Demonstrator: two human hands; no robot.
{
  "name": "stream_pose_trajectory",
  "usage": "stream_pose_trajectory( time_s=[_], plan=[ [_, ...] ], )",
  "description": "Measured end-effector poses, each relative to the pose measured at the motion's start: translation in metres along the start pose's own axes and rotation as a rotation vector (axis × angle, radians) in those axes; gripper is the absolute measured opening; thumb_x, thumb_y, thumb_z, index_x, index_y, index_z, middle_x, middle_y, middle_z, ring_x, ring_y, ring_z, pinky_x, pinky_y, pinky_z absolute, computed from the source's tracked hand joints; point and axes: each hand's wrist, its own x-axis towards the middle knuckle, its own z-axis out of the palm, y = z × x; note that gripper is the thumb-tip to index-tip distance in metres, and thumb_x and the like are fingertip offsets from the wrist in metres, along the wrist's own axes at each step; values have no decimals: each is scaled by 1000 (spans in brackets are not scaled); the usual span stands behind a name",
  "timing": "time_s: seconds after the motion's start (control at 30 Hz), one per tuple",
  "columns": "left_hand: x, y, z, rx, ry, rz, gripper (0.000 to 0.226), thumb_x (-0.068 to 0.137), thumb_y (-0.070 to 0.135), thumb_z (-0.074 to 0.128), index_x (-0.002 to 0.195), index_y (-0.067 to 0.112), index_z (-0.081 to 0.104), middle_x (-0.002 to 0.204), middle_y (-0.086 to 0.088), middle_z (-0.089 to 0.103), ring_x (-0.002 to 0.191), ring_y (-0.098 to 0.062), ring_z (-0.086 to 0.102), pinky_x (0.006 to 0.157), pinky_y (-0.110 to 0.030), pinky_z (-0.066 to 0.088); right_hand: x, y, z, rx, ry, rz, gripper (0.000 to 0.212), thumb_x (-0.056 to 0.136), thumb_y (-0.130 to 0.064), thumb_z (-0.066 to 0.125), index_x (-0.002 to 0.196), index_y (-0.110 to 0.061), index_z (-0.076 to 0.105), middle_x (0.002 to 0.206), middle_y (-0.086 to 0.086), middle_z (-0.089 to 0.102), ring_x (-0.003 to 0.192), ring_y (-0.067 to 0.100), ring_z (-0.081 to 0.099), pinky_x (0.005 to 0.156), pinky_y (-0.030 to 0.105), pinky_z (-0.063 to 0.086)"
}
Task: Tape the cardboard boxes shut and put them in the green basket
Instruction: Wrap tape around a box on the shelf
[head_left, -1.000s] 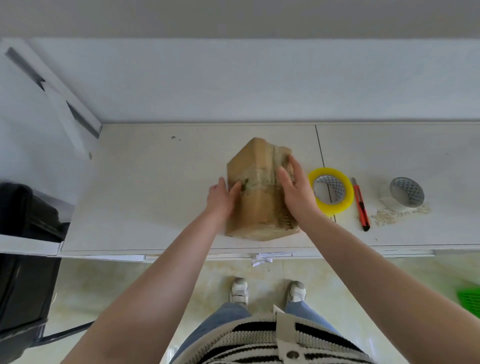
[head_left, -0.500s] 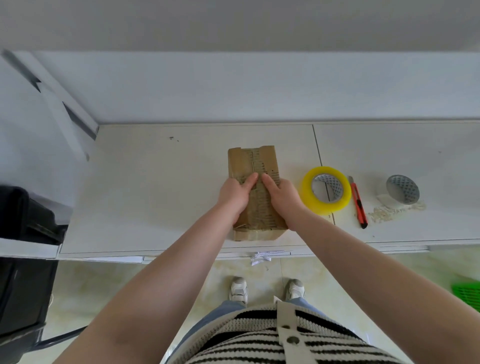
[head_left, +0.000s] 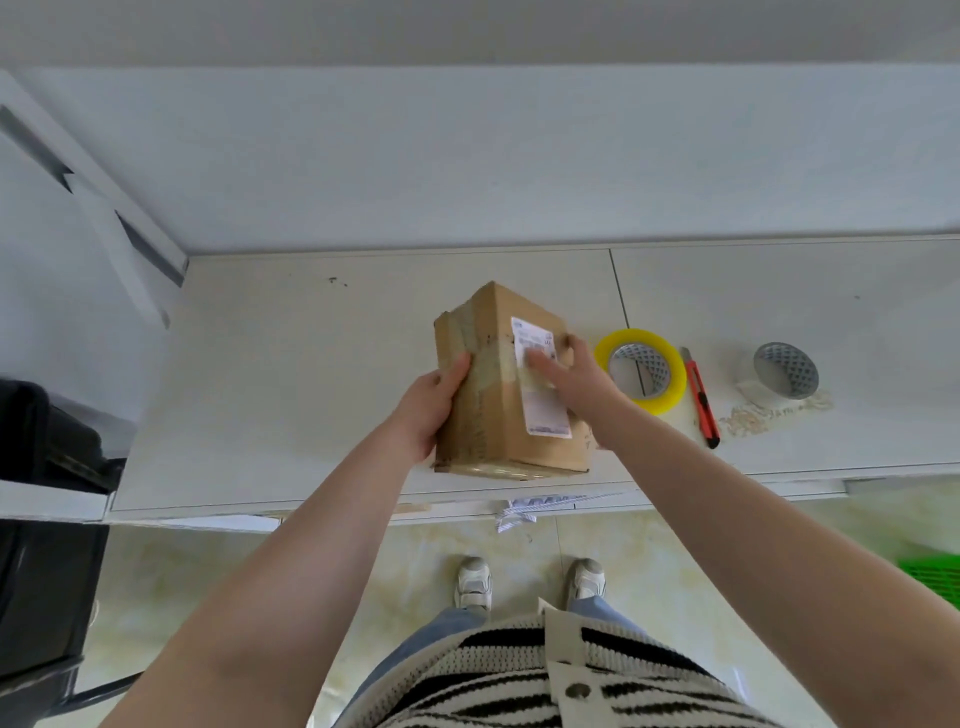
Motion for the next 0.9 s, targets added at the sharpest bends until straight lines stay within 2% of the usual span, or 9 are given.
stream_pose_trajectory(
  time_s=[0.13,0.2,0.23,0.27,0.33,0.37,0.43,0.73,0.9],
  plan=[
    [8,3,-5,162,373,194,34,101,36,48,125,16,62,122,1,64,112,-21,59,91,-32,49,2,7,20,-40,141,-80,94,75,-57,74,149,-27,25,120,-5,58,87,7,59,64,23,49],
    [8,11,-3,156,510,182,30,104,30,38,95,19,64,97,1,63,101,-26,56,76,-34,45,5,10,32,-165,201,-124,100,72,-57,77,149,-23,25,124,-2,57,99,11,59,79,31,53],
    [8,15,1,188,527,184,32,104,34,34,91,22,61,94,0,61,101,-27,55,74,-36,43,7,12,39,-217,206,-112,100,72,-58,76,149,-20,25,131,1,54,111,18,57,90,38,52],
    [10,18,6,301,520,178,33,104,41,32,107,24,61,108,-2,62,111,-29,55,81,-37,43,9,13,46,-226,179,-63,98,74,-61,73,149,-17,26,135,4,52,120,23,54,97,45,49],
    [12,16,13,626,488,126,71,96,62,37,153,20,25,148,-6,44,132,-30,47,95,-41,42,9,16,58,-113,59,94,84,81,-67,59,142,-14,35,128,8,59,114,27,59,96,48,51],
    [13,14,15,738,504,111,90,89,70,43,156,22,8,151,-7,39,130,-30,50,89,-40,44,8,16,62,-54,17,155,76,84,-70,52,135,-13,43,118,8,63,106,26,63,92,48,53],
    [12,11,18,851,577,142,109,76,77,56,156,27,0,136,-8,50,114,-29,60,72,-34,41,8,18,66,-8,15,162,67,87,-72,44,119,-13,51,102,6,66,92,24,66,84,45,57],
    [19,3,14,812,646,217,107,67,76,68,148,20,25,120,-2,64,106,-27,64,70,-30,40,11,21,66,10,26,48,44,97,-55,43,109,-17,60,84,-3,66,74,12,64,53,24,47],
    [19,6,-8,643,416,152,57,70,66,74,108,26,61,114,3,70,104,-22,66,83,-32,50,4,14,62,103,-12,89,40,98,-52,44,112,-18,58,92,-1,68,80,14,66,55,25,49]
  ],
)
